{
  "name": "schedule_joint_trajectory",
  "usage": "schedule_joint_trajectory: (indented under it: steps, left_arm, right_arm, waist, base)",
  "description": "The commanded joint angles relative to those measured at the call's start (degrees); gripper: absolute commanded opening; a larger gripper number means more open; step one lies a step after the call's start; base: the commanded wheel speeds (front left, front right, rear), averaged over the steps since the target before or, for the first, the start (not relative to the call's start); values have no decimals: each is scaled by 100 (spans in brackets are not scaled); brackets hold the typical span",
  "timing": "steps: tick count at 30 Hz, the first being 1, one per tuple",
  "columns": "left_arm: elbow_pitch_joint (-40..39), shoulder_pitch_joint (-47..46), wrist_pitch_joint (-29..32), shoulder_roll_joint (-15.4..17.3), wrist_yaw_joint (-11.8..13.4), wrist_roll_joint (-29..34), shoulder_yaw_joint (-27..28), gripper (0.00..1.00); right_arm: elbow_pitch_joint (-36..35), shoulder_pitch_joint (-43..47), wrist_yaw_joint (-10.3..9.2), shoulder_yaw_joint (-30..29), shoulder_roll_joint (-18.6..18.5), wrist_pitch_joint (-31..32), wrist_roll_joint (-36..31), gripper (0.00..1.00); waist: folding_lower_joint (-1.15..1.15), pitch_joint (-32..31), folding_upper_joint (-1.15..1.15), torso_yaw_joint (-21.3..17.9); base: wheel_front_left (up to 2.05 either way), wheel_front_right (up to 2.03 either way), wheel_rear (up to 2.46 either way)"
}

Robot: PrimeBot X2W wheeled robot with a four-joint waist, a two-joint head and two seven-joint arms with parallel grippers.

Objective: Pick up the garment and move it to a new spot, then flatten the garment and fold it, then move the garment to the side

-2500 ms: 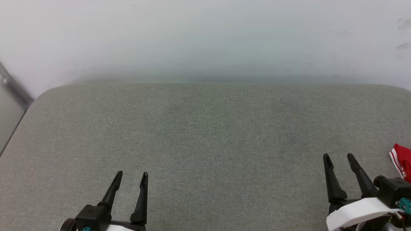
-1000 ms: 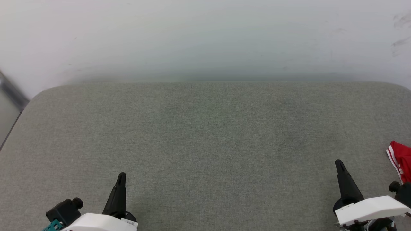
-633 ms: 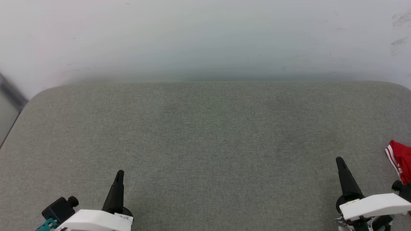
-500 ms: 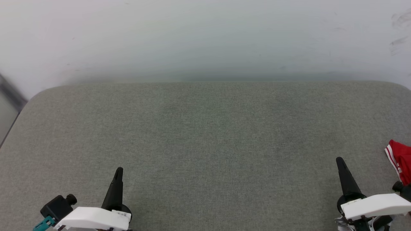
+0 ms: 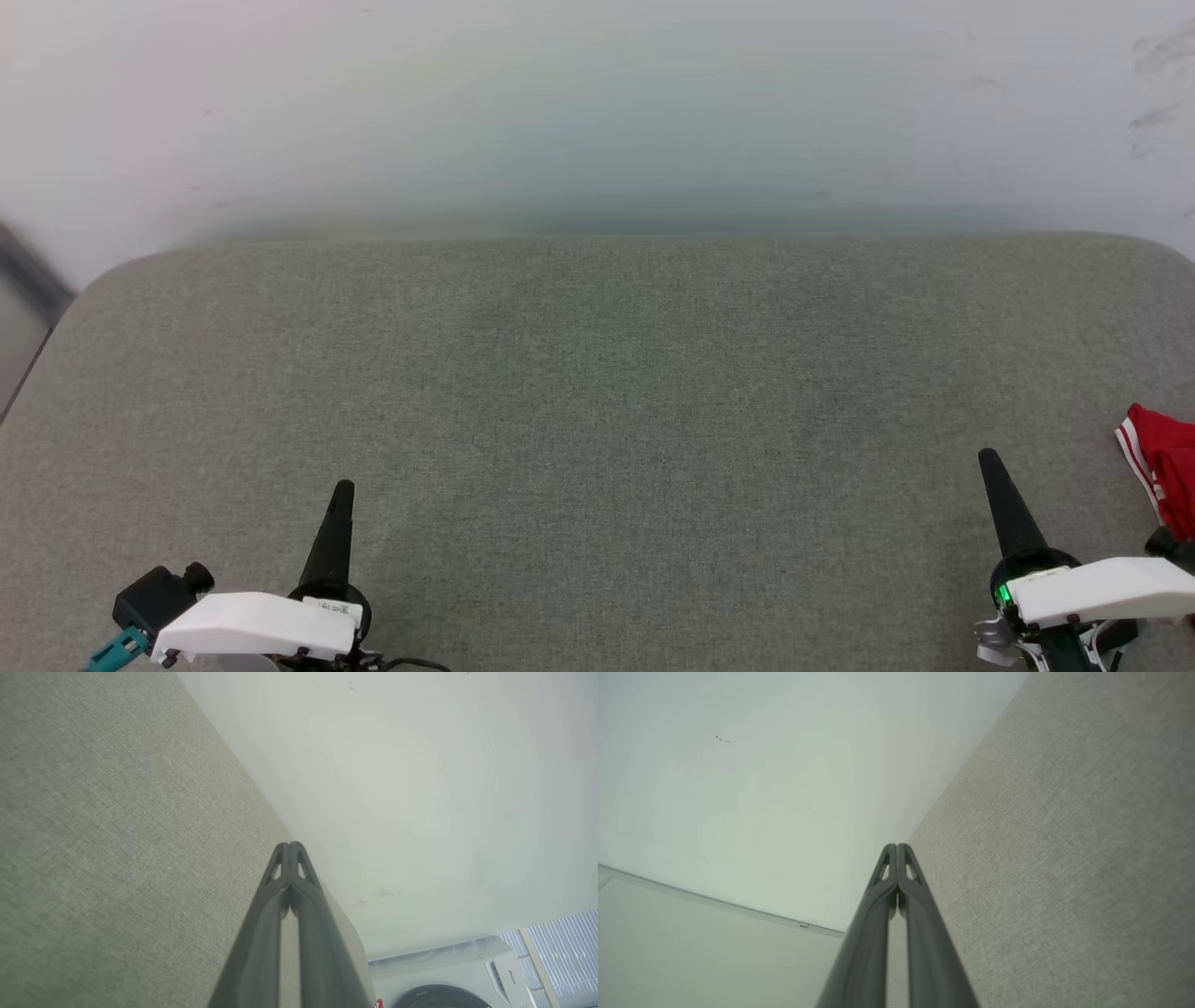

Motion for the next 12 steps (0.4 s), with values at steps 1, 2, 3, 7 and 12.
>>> schedule_joint_trajectory:
  steps: [1,2,3,7,12]
  left_arm:
    - [-26,-152,38,30,-9,-148,34,0]
    - [-18,-163,52,29,-9,-208,41,0]
    - [-11,-172,70,29,-10,-268,49,0]
    - [19,-199,133,25,-10,-492,75,0]
    - [54,-256,203,19,-11,-764,104,0]
  right_arm:
    - [-20,-150,1,-24,18,31,148,0]
    - [-14,-157,1,-26,19,36,205,0]
    - [-7,-163,1,-29,20,46,263,0]
    - [20,-182,1,-40,23,81,478,0]
    - [51,-204,1,-52,27,124,742,0]
  waist:
    - [0,1,0,-3]
    - [0,2,0,-5]
    - [0,2,0,-7]
    - [0,5,0,-16]
    - [0,8,0,-27]
  base:
    - [0,0,0]
    - [0,0,0]
    - [0,0,0]
    - [0,0,0]
    - [0,0,0]
